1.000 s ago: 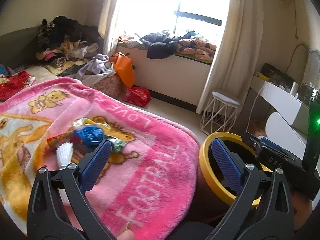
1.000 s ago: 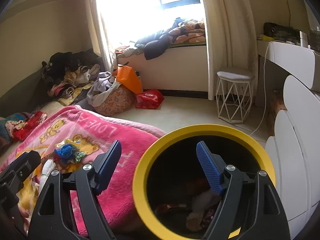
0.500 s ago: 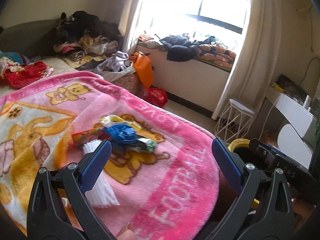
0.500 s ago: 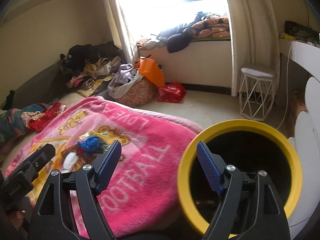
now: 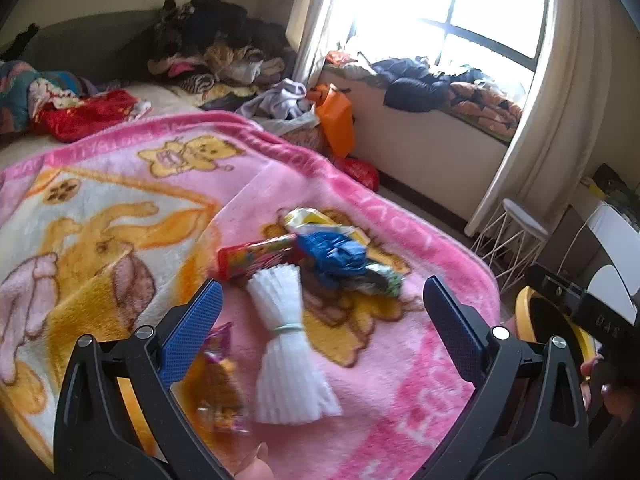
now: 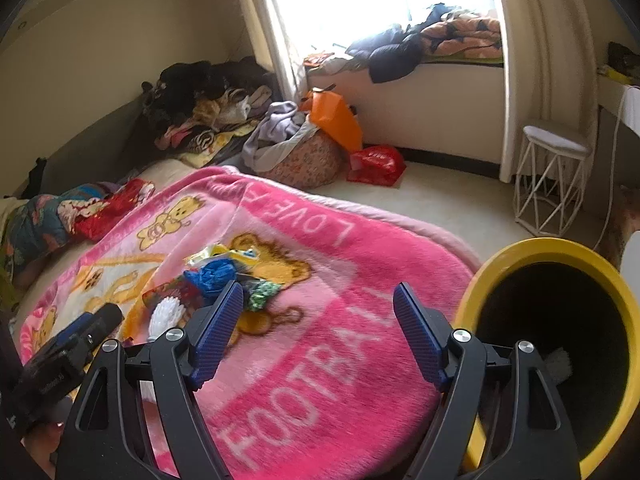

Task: Collect trash
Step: 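Move both open tools from the bin back over the trash pile, then grasp the green snack packet with the right tool while the left grasps a white foam net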

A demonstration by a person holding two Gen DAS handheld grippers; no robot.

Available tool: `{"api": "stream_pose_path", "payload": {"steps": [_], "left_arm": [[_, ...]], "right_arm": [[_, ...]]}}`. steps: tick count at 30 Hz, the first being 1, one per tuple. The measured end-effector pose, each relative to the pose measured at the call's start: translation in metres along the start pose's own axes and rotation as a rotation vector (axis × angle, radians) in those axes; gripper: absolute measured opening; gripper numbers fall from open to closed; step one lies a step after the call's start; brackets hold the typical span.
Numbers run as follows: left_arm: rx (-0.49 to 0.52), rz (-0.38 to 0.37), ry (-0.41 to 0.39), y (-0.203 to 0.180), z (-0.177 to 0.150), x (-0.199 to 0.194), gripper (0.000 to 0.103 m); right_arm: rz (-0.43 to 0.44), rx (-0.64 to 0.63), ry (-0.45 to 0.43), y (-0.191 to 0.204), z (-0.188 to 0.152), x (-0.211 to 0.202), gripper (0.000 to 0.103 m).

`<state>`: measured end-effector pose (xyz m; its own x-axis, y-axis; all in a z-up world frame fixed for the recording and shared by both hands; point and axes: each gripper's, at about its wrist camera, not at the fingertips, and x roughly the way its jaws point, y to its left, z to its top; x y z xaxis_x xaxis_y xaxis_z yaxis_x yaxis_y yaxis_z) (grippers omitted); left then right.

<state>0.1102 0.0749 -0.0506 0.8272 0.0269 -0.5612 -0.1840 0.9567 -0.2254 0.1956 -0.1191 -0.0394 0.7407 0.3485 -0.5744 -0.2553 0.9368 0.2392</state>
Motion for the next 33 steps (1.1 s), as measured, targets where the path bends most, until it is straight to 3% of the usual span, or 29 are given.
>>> {"api": "stream_pose_path", "payload": {"steps": [6,21,29,33], "left_arm": [[0.012,-0.029,0.049,0.012,-0.004,0.005,0.082],[-0.014,-0.076,0.181,0.015,-0.028,0.026,0.052],[-0.017,-0.072,0.254,0.014,-0.045,0.04,0.05],[-0.004,-0.073,0.268,0.009,-0.05,0.044,0.048]], "right_arm": [[0.03,-0.028,0.038,0.019,0.005,0.029,0.074],[0.088,-0.091,0.187,0.047,-0.008,0.106,0.058],[0.109,-0.083,0.231,0.053,-0.013,0.135,0.056],[0.127,-0.03,0.256,0.048,-0.017,0.147,0.044]]}}
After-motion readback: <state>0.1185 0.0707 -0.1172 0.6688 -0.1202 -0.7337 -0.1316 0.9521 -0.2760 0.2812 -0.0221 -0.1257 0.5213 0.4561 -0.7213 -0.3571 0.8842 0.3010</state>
